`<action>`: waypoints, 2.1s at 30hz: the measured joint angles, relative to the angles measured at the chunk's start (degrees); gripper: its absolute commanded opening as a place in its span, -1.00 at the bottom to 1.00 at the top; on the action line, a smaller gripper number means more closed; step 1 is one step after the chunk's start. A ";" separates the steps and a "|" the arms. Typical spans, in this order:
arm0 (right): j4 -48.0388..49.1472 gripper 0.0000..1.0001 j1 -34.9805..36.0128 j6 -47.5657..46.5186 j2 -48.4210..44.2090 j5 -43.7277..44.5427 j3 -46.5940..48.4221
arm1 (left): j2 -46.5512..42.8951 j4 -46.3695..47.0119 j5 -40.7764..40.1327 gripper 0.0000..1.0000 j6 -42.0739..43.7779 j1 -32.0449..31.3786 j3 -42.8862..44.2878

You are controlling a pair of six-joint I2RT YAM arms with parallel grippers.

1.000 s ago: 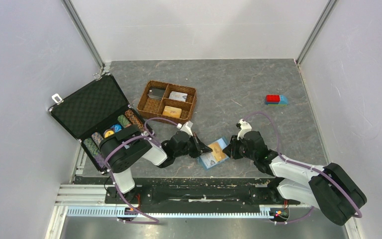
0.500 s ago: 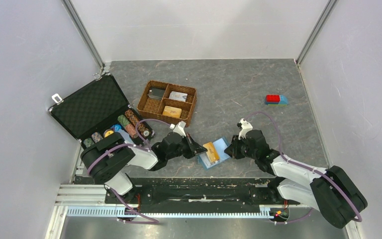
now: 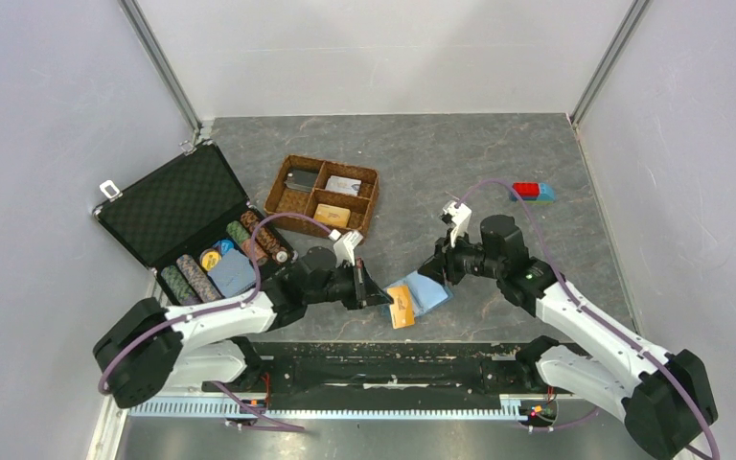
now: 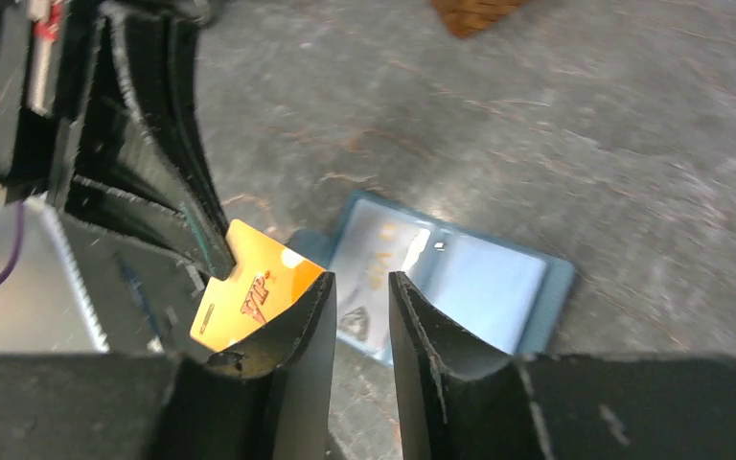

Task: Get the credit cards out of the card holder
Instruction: Remove the credit card from the card holder, then place the credit card in the storage box.

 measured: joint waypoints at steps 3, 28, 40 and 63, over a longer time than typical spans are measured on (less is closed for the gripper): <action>-1.49 -0.36 -0.02 -2.14 -0.63 -7.13 1.22 | -3.76 -5.88 4.09 -0.95 3.19 0.00 1.53; 18.73 -0.34 0.83 14.67 3.54 -39.21 -2.10 | -10.36 -15.56 22.91 -0.95 12.11 0.00 6.82; 16.31 -0.40 5.25 13.20 6.27 -39.67 -2.19 | -6.69 -12.98 25.18 -0.95 12.79 0.00 6.82; 11.74 -0.39 5.01 10.62 9.94 -36.94 1.09 | -6.08 -12.13 26.64 -0.95 13.99 0.26 6.82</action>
